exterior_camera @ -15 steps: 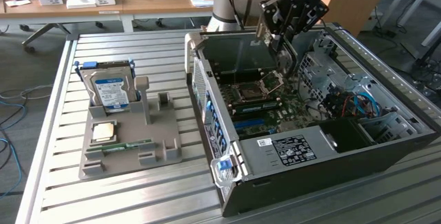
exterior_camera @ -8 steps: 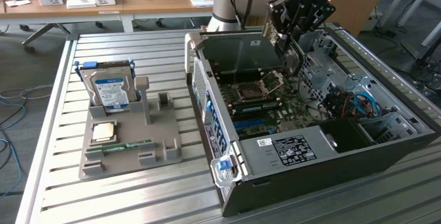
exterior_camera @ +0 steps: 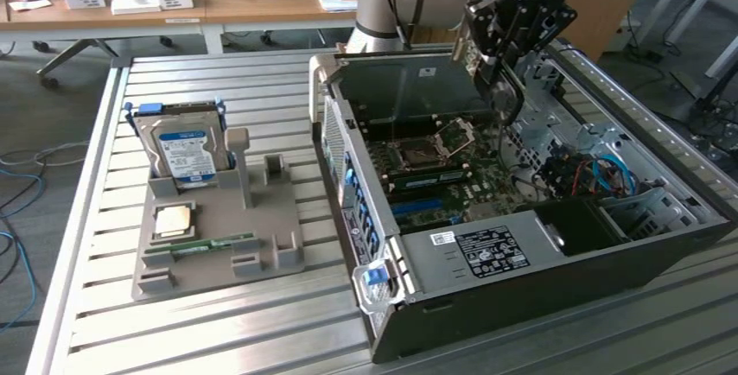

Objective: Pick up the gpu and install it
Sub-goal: 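Pick up the gpu and move the gpu toward the slot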

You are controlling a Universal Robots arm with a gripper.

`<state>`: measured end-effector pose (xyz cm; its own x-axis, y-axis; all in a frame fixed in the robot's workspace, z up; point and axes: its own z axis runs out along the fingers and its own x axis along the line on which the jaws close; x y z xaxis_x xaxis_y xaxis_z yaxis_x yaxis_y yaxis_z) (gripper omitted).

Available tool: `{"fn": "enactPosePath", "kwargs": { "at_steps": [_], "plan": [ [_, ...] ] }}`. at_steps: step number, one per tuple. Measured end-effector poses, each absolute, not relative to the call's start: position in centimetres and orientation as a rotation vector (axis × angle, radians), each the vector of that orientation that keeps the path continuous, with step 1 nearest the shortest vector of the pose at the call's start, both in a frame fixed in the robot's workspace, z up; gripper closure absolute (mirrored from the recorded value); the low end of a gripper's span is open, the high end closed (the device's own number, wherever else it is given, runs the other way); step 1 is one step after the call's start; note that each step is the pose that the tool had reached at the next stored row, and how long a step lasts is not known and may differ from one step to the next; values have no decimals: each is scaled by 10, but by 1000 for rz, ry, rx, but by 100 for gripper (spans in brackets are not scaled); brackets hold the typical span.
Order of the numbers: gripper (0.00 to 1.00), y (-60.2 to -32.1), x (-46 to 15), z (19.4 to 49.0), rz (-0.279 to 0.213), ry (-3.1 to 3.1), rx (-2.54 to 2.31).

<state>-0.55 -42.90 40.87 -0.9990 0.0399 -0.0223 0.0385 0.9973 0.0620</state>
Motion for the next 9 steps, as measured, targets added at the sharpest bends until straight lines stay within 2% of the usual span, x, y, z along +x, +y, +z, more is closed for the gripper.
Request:
{"fn": "enactPosePath", "kwargs": {
  "at_steps": [9],
  "plan": [
    [73, -429, 2, 409, 96, 3116, 61]
  ]
}}
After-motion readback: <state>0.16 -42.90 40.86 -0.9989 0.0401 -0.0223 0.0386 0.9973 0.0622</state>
